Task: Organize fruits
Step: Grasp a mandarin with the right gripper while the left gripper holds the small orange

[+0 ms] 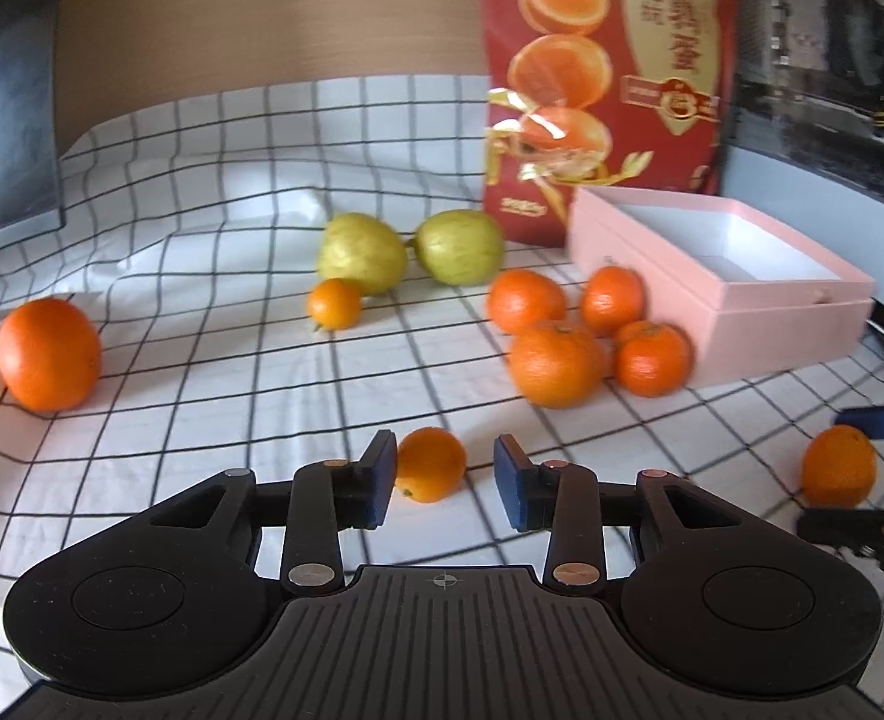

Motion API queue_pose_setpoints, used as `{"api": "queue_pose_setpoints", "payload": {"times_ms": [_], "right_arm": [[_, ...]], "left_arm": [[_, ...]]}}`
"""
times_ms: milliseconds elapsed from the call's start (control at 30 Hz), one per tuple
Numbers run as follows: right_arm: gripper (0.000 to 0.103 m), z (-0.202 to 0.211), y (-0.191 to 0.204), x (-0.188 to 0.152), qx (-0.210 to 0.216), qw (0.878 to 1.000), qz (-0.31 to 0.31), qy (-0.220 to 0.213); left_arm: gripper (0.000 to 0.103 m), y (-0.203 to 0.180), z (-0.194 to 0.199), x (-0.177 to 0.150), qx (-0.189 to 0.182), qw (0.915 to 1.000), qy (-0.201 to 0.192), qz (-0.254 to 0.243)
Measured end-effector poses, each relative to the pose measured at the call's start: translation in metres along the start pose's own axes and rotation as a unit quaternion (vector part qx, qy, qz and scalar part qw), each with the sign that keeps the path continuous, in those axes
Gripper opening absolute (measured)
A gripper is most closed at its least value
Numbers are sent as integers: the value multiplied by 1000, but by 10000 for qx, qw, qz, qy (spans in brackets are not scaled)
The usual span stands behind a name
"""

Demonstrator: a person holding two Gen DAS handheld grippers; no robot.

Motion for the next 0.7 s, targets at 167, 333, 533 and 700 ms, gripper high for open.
{"api": "queue_pose_setpoints", "payload": {"times_ms": [167, 333, 533, 700], "right_arm": [[67, -2, 0, -2, 5, 10000, 9, 56], [67, -3, -4, -3, 27, 9998, -138, 104], [67, 0, -9, -2, 17, 9996, -265, 34], [65, 3, -13, -4, 61, 9994, -324, 58]], "left_arm": [[38, 13, -11, -2, 8, 9993, 157, 328], [32, 20, -10, 1, -4, 9982, -24, 597], [32, -6, 20, 10, -624, 9957, -355, 580], [32, -53, 42, 11, -1279, 9906, -484, 103]]}}
Point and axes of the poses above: each gripper's, at about its wrist camera, not at the fingertips, and z roughly against the way its jaws point, y to its left, x to its top, the point moved 8 cm from there along -z, roughly the way its jaws point, and after that the axes turned 11 degrees about -y, right-handed, at the moved point
